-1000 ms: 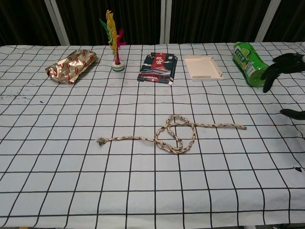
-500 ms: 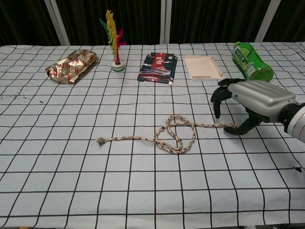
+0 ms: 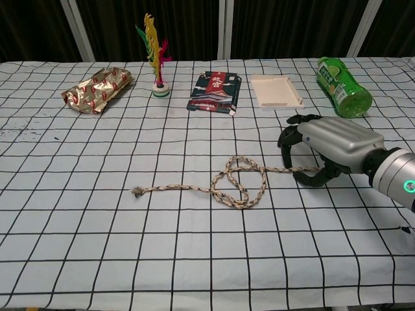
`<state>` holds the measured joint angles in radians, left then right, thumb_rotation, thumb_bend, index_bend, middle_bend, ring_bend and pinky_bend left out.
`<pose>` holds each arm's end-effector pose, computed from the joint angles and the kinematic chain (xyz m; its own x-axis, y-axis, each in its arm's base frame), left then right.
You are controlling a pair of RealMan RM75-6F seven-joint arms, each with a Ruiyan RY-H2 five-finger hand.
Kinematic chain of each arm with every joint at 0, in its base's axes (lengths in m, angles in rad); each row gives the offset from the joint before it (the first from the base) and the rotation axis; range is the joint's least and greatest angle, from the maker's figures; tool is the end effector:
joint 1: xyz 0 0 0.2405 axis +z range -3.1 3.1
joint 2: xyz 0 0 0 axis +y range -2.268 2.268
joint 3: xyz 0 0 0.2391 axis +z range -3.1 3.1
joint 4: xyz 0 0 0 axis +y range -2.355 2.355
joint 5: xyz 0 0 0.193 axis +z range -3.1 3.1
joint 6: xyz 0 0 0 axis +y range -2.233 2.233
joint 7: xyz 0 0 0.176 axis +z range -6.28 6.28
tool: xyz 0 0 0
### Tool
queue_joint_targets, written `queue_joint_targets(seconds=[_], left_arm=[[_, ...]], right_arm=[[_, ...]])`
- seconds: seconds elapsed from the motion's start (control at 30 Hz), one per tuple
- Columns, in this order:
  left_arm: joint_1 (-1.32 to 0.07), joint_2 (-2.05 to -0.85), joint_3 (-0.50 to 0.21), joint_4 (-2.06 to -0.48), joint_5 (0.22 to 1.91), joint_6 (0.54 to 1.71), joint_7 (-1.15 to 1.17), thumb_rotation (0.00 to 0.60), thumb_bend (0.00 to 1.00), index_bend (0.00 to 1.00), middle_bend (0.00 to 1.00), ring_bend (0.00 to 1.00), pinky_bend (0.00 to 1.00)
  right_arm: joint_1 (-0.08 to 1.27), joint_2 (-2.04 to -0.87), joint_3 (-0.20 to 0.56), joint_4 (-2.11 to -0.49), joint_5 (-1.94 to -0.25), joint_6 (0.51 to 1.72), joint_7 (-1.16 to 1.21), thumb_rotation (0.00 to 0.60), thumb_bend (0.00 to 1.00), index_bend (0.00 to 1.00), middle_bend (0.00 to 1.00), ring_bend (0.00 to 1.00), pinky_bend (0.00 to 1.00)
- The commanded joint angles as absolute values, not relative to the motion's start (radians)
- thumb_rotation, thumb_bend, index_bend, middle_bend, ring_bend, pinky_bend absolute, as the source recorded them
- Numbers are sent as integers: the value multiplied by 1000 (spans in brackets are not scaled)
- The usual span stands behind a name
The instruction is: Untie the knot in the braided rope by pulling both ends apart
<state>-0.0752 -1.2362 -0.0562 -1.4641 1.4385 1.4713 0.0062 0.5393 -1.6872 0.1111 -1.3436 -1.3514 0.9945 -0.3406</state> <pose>-0.3185 0.2095 0.1481 0.4221 0.0118 0.9065 0.9040 0.0696 -0.4218 -0.1712 -0.3047 -0.0533 0.5037 -0.2701 0.8206 -0.8330 -0.4035 0.3785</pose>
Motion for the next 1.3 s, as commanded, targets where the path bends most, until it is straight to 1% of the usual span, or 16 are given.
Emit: queue_joint_targets(seconds=[0.03, 0.2, 0.33, 0.53, 0.63, 0.73, 0.8, 0.9, 1.03, 1.17, 1.3], left_arm=[[-75, -1237, -56, -1462, 1439, 1471, 5, 600, 165, 205, 100, 0, 0], [-76, -1239, -56, -1458, 1441, 1470, 2, 600, 164, 205, 100, 0, 0], [-86, -1237, -53, -1453, 1457, 1465, 6, 600, 164, 205, 100, 0, 0], [-131, -1217, -48, -1460, 1519, 1438, -1, 600, 164, 205, 100, 0, 0], [-173, -1210, -49, -1467, 1569, 1416, -21, 600, 160, 205, 100, 0, 0], [-231, -1206, -49, -1483, 1609, 1362, -86, 600, 159, 227, 100, 0, 0], [-277, -1206, -49, -1494, 1628, 1308, -126, 600, 158, 261, 106, 0, 0], [-338, -1220, -45, -1514, 1652, 1237, -171, 600, 158, 300, 136, 0, 0], [-411, -1254, -43, -1543, 1671, 1156, -198, 600, 158, 337, 139, 0, 0], [-467, -1320, -60, -1555, 1631, 1076, -162, 600, 157, 352, 144, 0, 0], [-504, -1391, -69, -1575, 1582, 1018, -52, 600, 157, 379, 145, 0, 0]], right_arm=[[542, -1689, 111, -1342, -1348, 995, -340, 600, 341, 532, 239, 12, 62], [546, -1691, 108, -1339, -1342, 998, -342, 600, 359, 538, 241, 12, 61], [544, -1693, 108, -1340, -1338, 1008, -343, 600, 386, 568, 249, 12, 61], [543, -1689, 115, -1352, -1330, 1028, -344, 600, 468, 628, 267, 13, 59], [541, -1681, 124, -1371, -1315, 1033, -346, 600, 478, 648, 271, 13, 51], [541, -1672, 137, -1398, -1293, 1036, -352, 600, 489, 660, 277, 13, 48], [541, -1668, 148, -1417, -1274, 1041, -362, 600, 505, 672, 282, 13, 45], [541, -1662, 165, -1444, -1243, 1051, -377, 600, 518, 677, 283, 13, 45], [538, -1653, 187, -1472, -1209, 1070, -392, 600, 532, 681, 285, 13, 37], [535, -1646, 198, -1494, -1187, 1091, -404, 600, 537, 681, 285, 13, 30], [531, -1641, 202, -1512, -1175, 1108, -410, 600, 546, 681, 286, 13, 21]])
